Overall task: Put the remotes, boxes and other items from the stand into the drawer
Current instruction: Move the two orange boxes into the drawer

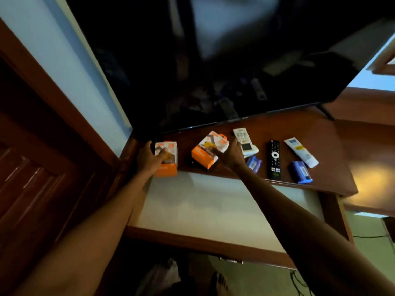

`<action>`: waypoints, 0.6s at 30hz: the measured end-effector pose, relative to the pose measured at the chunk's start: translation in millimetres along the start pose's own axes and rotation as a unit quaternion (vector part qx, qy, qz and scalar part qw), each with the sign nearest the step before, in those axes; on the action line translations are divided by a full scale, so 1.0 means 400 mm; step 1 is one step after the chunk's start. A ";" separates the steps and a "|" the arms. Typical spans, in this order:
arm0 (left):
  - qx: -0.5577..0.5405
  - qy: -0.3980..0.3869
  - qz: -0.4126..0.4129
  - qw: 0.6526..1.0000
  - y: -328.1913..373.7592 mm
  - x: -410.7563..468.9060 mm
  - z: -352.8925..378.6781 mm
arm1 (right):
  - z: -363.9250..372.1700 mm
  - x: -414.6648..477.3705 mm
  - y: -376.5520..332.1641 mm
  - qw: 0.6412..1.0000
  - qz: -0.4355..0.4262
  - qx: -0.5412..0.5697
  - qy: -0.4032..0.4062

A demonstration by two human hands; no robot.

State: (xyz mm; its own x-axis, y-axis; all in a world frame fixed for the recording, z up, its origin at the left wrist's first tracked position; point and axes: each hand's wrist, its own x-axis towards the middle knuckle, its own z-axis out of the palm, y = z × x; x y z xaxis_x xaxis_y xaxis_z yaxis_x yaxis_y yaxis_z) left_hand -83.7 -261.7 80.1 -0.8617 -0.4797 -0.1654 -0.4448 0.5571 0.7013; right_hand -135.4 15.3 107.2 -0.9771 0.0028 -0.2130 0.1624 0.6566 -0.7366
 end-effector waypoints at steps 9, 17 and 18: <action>-0.087 -0.080 -0.047 0.992 -0.042 0.064 0.070 | 0.078 0.074 -0.016 0.993 0.117 -0.011 -0.021; -0.156 -0.112 -0.007 0.981 -0.048 0.039 0.062 | 0.109 0.045 -0.042 0.998 0.040 0.043 0.016; -0.156 -0.114 -0.002 0.981 -0.046 0.035 0.059 | 0.112 0.039 -0.044 0.998 0.037 0.054 0.015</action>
State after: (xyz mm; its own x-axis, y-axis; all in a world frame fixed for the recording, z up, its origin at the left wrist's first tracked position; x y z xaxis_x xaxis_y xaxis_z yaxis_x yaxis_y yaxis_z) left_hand -93.4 -262.6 48.6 -0.9076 -0.2985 -0.2950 -0.3834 0.3039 0.8722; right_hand -147.5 -30.1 88.0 -0.9652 0.0730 -0.2511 0.2470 0.5690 -0.7844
